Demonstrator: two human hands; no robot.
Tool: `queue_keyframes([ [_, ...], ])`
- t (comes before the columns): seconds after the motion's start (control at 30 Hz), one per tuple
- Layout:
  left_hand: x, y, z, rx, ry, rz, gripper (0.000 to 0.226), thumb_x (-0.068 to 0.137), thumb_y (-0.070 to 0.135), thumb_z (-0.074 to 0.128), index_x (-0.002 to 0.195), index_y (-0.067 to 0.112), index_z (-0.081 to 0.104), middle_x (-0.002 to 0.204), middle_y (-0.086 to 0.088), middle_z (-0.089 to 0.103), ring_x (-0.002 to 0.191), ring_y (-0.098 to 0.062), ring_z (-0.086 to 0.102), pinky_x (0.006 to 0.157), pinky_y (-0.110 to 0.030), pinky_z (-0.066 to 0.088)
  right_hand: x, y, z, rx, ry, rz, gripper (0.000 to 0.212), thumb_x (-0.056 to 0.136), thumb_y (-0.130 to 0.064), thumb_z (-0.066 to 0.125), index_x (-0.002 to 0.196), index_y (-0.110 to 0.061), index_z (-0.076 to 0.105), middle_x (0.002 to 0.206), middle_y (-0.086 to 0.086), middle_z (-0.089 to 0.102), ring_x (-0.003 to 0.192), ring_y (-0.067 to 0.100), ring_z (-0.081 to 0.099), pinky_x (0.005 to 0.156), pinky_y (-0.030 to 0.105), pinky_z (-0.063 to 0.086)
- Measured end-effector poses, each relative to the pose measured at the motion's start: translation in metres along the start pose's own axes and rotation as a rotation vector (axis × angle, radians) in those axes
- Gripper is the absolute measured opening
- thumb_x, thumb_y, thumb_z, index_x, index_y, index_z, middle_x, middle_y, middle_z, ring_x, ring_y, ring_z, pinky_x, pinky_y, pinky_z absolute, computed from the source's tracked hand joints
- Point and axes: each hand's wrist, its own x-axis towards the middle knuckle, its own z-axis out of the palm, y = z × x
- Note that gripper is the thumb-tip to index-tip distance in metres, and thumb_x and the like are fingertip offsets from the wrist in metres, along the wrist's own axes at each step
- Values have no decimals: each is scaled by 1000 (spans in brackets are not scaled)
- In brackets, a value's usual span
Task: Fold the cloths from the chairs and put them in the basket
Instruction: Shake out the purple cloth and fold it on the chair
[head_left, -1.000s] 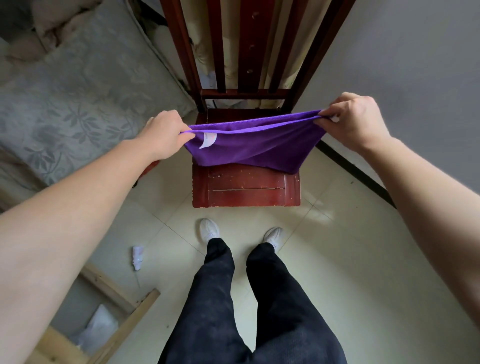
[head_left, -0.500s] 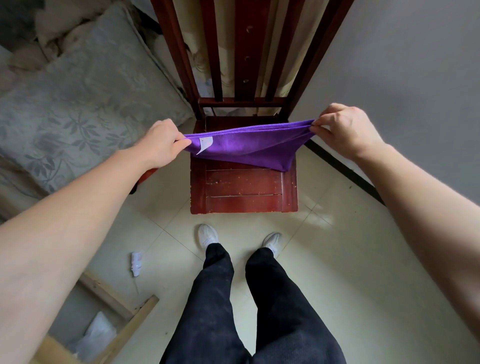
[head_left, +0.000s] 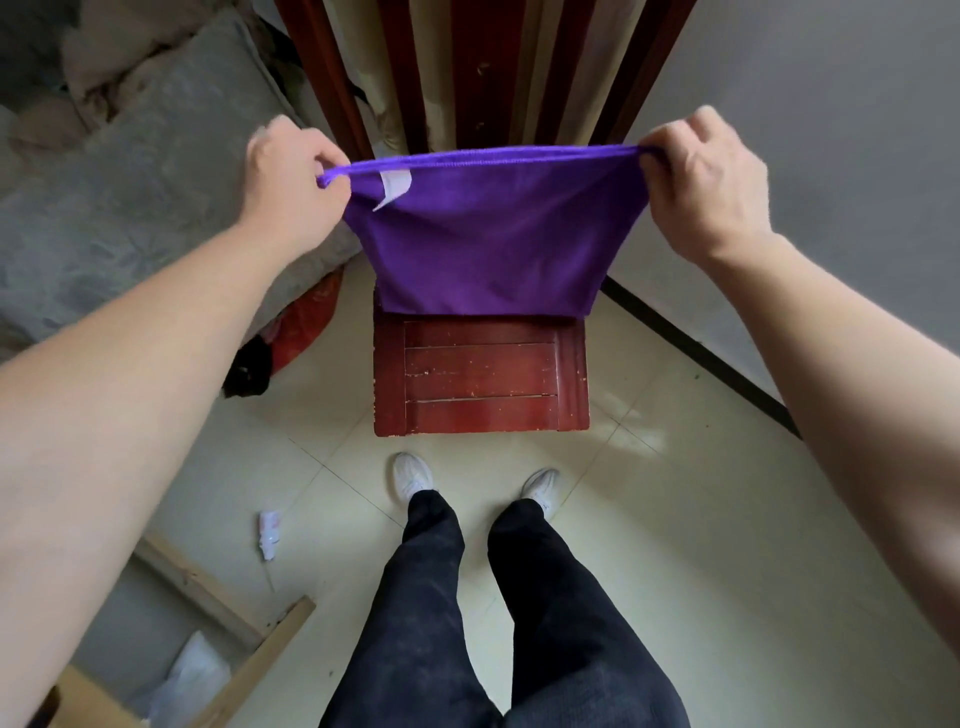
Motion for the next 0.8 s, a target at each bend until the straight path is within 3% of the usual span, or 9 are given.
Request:
queue_keyframes([
  [0.07,-3,6,-6,-64,123,62,17,72,23,55,80,10,63,82,-1,48,90,-31,54,81,-35,42,2,0,-5,16,53,52,34,98,-36,39,111,-12,59,111,14,57,98,32,56,70,46,49],
  [0.17,-27,11,1,31,122,197,12,68,22,53,72,11,50,84,-8,53,84,-33,50,66,-40,39,-10,-2,0,6,12,49,34,94,-37,43,104,-8,58,106,15,57,94,33,56,69,46,49],
  [0.3,-73,-8,46,99,-87,252,13,65,21,54,75,14,49,85,-9,61,78,-35,55,67,-42,44,-51,2,43,4,-153,35,31,92,-37,51,100,-9,59,99,17,57,93,39,56,66,45,49],
  [0.47,-149,-38,126,211,-531,74,18,76,19,58,93,18,54,95,-11,69,86,-41,61,72,-41,47,-128,6,128,-49,-516,30,33,91,-33,53,110,-7,62,107,20,57,101,42,57,73,48,52],
  [0.6,-209,-60,184,272,-842,-25,19,91,18,54,109,17,54,102,-19,65,93,-43,59,74,-38,44,-193,7,187,-103,-828,30,33,94,-30,51,121,-16,64,117,16,56,110,39,55,85,46,49],
  [0.7,-242,-68,210,267,-941,-99,17,95,22,52,111,16,53,104,-19,62,95,-42,58,71,-35,39,-227,2,211,-62,-976,75,32,94,-28,51,120,-14,64,119,17,56,114,38,53,89,45,48],
  [0.8,-252,-79,218,176,-937,-197,13,92,23,53,104,21,55,103,-14,65,92,-39,58,72,-35,44,-234,1,217,-11,-977,119,31,93,-28,49,114,-11,64,113,17,59,112,38,54,87,45,50],
])
